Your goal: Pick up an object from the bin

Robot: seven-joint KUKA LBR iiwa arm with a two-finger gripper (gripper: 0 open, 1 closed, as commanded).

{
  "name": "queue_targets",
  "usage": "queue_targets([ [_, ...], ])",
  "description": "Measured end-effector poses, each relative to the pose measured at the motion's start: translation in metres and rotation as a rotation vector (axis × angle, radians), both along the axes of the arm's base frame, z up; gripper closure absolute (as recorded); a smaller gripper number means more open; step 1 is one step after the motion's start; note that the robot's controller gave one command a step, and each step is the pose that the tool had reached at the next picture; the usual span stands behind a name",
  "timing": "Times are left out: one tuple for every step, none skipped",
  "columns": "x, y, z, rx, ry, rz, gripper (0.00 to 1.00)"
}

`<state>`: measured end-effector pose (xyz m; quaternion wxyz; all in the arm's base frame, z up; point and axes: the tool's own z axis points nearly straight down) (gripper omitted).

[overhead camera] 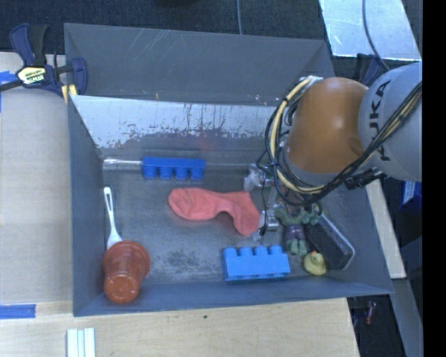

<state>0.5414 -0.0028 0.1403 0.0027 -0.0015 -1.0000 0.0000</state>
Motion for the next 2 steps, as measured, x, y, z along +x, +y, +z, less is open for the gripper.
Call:
queue_targets([
  [0.002, 0.0, 0.005, 0.0, -0.009, 0.0, 0.0],
  [0.055, 0.023, -0.055, 0.0, -0.02, 0.054, 0.0],
])
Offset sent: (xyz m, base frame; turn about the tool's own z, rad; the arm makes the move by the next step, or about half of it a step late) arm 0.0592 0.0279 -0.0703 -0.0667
